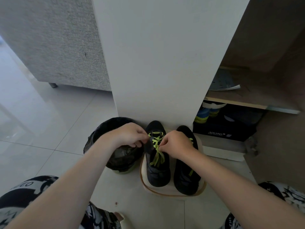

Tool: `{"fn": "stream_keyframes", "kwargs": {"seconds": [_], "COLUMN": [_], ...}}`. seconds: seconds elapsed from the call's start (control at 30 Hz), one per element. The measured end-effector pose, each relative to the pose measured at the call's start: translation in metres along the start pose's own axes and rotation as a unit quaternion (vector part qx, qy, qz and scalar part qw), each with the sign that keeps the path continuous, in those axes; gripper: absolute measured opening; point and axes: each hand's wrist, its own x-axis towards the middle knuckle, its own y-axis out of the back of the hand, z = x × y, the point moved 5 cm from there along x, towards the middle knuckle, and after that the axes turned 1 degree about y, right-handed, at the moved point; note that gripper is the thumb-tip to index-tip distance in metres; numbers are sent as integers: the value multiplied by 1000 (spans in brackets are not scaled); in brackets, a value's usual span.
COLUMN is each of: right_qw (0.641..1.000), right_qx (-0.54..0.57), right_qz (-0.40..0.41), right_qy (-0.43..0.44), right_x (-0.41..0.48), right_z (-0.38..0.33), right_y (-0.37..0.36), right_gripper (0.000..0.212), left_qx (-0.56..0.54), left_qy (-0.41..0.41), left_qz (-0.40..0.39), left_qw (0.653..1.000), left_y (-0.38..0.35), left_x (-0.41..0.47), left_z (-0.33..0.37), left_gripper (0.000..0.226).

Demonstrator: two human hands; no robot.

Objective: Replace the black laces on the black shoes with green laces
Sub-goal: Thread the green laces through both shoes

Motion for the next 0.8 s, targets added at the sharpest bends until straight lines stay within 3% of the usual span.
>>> {"fn": "stream_keyframes", "kwargs": {"seconds": [0.03,0.1,0.2,0.3,0.37,0.47,0.53,0.63,0.73,0.8], "right_qw": [1000,996,986,980,981,981,982,989,998,993], "right_qx": [-25,-80,-147,-176,-166,-80,2,100,1,-73], "right_qz": [13,30,45,37,-8,-153,-180,-107,-40,-4], "right_qy": [7,27,62,87,102,92,64,31,54,93], "right_x": [-1,-3,-4,-4,-2,3,5,8,12,13], "right_z": [-2,-4,-7,-9,-9,-3,3,10,11,4], "right_y": [-2,-6,-14,-20,-21,-18,-7,0,-9,-12], "right_gripper": [5,7,4,13,19,28,28,31,39,35], "left_qx": [47,143,100,132,178,218,231,174,126,105], "left_qy": [-8,7,54,43,54,69,60,42,43,48], "left_qz": [53,52,1,89,133,193,216,142,6,-19], "left_qw": [997,988,994,986,973,954,947,974,991,993], "left_y": [0,-16,-48,-59,-65,-72,-74,-74,-61,-49], "left_x": [5,11,7,9,12,19,24,31,28,26], "left_z": [-3,-9,-13,-10,-9,-10,-9,-8,-8,-8], "left_gripper": [22,32,32,49,51,39,34,44,63,61]}}
